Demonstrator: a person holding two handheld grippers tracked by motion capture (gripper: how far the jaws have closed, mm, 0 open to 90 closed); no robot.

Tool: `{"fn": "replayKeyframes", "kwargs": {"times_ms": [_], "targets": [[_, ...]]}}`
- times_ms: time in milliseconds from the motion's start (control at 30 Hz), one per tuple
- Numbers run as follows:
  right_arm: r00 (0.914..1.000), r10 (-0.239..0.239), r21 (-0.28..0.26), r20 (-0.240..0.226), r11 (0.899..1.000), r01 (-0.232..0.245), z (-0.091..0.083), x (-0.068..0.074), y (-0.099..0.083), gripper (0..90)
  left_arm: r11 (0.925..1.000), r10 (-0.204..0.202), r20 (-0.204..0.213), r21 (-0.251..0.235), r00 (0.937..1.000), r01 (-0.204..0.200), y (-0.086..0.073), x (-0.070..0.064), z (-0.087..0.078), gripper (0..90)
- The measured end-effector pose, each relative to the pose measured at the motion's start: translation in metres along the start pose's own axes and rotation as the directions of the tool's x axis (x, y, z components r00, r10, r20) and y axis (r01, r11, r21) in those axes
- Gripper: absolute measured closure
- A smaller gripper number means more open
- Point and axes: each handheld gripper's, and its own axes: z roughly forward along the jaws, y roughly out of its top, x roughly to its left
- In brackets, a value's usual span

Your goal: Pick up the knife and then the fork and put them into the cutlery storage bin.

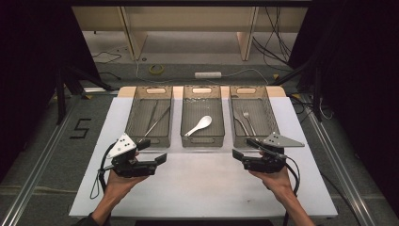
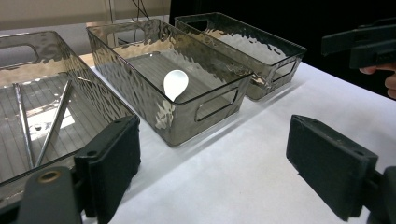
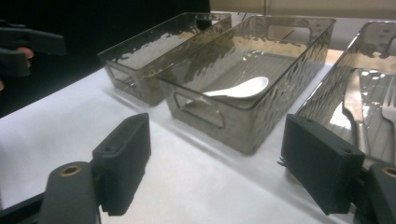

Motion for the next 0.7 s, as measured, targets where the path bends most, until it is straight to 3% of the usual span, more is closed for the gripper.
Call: {"fn": "replayKeyframes", "kwargs": {"times_ms": [700], "targets": [[0.9999,-0.009,0.0,0.004,1.0,0.009,-0.017,0.015,-0.025,20.2,0.9999,-0.009,0.035,0.005,0.9993,0.009,-0.002,-0.001,-0.001,15.7]]}}
